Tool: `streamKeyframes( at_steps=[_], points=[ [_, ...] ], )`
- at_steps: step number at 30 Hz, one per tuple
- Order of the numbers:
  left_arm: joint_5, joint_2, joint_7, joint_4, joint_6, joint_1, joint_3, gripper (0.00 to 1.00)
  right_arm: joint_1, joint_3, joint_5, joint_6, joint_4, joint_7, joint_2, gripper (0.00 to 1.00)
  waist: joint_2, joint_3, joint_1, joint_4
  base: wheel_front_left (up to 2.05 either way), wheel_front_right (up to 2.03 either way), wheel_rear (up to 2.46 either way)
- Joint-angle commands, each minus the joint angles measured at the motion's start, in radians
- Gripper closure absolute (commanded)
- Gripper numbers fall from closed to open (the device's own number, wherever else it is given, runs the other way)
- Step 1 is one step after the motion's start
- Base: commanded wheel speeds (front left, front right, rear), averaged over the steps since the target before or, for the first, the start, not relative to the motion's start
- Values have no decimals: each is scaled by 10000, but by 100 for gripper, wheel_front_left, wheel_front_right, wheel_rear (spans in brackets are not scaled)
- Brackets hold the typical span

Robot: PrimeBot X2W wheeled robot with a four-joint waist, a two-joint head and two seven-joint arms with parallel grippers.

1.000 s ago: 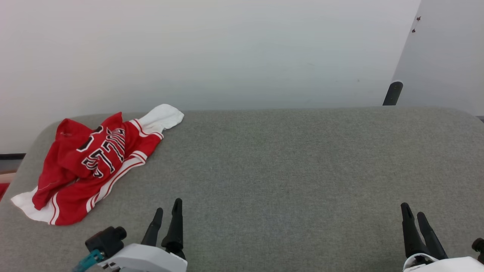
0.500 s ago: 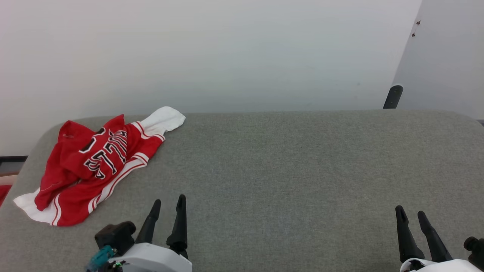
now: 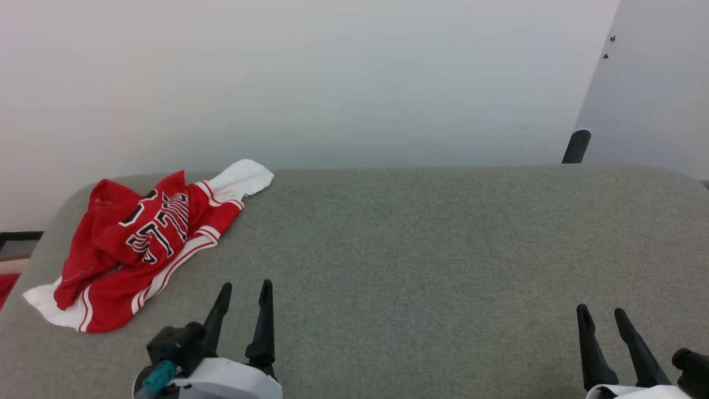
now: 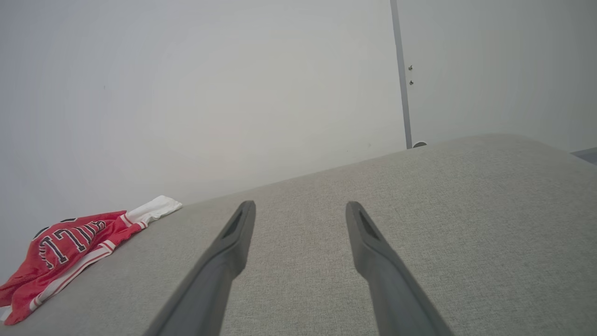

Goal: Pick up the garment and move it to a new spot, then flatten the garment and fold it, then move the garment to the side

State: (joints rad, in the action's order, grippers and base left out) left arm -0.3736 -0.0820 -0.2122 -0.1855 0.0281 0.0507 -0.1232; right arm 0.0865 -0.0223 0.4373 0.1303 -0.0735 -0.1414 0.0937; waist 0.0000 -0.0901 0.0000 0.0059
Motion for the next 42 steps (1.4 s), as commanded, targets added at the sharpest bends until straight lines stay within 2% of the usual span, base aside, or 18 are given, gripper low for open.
streamKeyframes(
  at_steps=[1,18,27,34,42],
  points=[
    [253,2,-77,72,61,-39,32,0,64,26,-207,6,116,-67,38,0,0,-14,0,2,0,0,0],
    [1850,156,-400,87,289,-64,139,0,295,104,-1425,7,384,-303,38,0,0,-151,0,31,0,0,0],
    [2322,210,-527,-86,432,-27,162,0,377,140,-1914,7,470,-432,22,0,0,-275,0,182,0,0,0],
    [2312,218,-524,-341,511,71,317,0,459,258,-1777,7,418,-450,6,0,0,-402,0,728,0,0,0],
    [2288,108,-524,-487,460,31,701,0,451,627,-1689,7,320,-441,-53,0,0,-613,0,1832,0,0,0]
  ],
)
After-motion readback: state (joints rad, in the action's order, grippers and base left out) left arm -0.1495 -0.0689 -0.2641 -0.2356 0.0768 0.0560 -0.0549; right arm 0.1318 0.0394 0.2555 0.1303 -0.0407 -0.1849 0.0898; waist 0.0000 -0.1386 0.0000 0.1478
